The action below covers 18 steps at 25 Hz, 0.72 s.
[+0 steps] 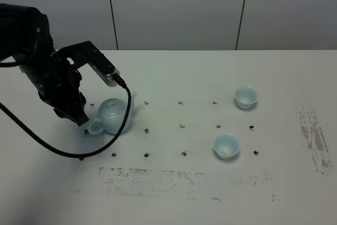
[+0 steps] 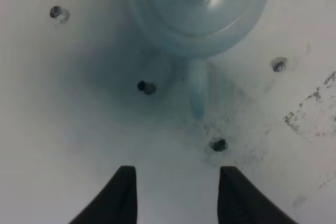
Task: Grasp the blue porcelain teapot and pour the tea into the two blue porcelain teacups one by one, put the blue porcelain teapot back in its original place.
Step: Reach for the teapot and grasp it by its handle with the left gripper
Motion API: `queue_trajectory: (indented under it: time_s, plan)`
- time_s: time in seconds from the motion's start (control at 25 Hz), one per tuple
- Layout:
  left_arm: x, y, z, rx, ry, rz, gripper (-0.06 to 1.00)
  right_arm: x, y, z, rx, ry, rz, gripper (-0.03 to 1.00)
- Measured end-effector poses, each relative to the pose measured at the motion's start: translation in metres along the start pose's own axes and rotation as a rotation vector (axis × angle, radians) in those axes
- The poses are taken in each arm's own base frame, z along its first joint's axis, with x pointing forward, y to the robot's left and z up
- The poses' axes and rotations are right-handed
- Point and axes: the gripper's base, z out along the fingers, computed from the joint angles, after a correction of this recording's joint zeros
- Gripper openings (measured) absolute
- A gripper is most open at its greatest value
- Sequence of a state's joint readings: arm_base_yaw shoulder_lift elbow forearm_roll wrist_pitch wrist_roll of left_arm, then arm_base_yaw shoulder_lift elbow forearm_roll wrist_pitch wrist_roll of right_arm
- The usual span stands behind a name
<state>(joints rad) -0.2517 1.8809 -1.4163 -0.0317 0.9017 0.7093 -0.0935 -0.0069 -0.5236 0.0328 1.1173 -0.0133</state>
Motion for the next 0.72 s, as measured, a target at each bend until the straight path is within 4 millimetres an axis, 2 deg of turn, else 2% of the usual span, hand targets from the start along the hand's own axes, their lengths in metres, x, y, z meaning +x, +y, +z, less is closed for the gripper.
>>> queue_trajectory:
  time_s: [0.4, 0.72]
  plan:
    - [-0.010, -0.012, 0.030, 0.049, -0.039, 0.020, 0.42, 0.000, 0.000, 0.000, 0.000, -0.001, 0.000, 0.36]
    - [-0.012, -0.011, 0.043, 0.030, -0.011, -0.128, 0.42, 0.000, 0.000, 0.000, -0.003, -0.001, 0.001, 0.36]
